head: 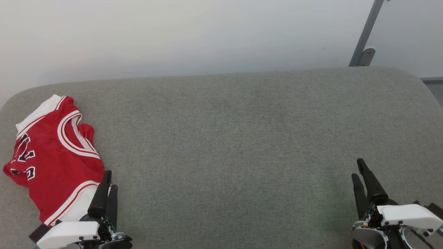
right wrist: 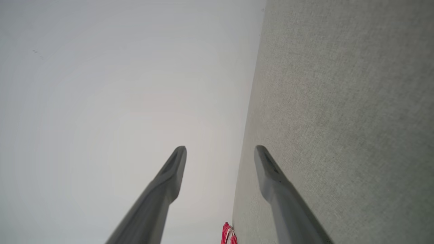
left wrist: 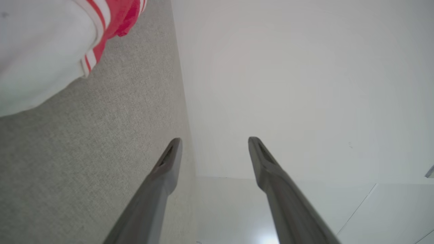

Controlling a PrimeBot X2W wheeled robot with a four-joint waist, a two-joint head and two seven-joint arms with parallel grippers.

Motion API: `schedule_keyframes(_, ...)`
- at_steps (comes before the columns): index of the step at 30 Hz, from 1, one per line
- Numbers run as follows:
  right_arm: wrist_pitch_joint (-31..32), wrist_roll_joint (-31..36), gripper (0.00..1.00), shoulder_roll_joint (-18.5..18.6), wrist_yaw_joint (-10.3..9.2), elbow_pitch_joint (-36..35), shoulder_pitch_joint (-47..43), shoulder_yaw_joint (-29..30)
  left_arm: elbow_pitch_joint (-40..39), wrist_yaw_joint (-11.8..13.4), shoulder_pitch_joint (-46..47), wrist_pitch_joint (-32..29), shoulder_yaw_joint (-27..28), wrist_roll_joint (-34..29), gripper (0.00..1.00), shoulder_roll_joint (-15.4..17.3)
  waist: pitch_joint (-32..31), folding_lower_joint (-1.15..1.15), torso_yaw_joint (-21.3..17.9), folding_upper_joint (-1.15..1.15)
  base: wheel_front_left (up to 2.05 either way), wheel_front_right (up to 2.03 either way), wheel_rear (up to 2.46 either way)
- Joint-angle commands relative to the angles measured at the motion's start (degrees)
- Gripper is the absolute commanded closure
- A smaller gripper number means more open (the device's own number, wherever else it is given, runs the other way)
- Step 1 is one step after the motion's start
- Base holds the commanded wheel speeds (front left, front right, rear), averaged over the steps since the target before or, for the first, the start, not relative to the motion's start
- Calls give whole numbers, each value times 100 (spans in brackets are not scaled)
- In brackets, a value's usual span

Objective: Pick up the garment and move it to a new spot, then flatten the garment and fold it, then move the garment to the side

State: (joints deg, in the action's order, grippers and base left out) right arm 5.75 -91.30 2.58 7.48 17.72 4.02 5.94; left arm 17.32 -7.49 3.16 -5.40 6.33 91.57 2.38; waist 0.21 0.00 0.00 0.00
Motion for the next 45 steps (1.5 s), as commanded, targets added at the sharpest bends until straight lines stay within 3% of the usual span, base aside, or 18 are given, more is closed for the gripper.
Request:
schedule_keyframes(1,-97,160,0,82,1,-47,243,-55,-113,-1,200,105,-26,-177,0,118,3,0,1,0,0,0,0)
schedule_keyframes(7,-323,702,0,234,1,12,406,-270,-98,4,273,293,-67,-762,0,281,15,0,7,0,0,0,0)
schedule_keyframes(20,-627,2185,0,323,1,47,615,-281,-317,25,276,590,26,-2553,0,295,50,0,12,0,0,0,0)
schedule_keyframes(33,-929,4186,0,381,1,93,775,-354,-492,92,199,889,-65,-4238,0,395,78,0,17,0,0,0,0)
schedule_keyframes(45,-1157,5748,0,350,1,183,869,-286,-501,302,122,1119,-342,-5315,0,562,92,0,0,0,0,0,0)
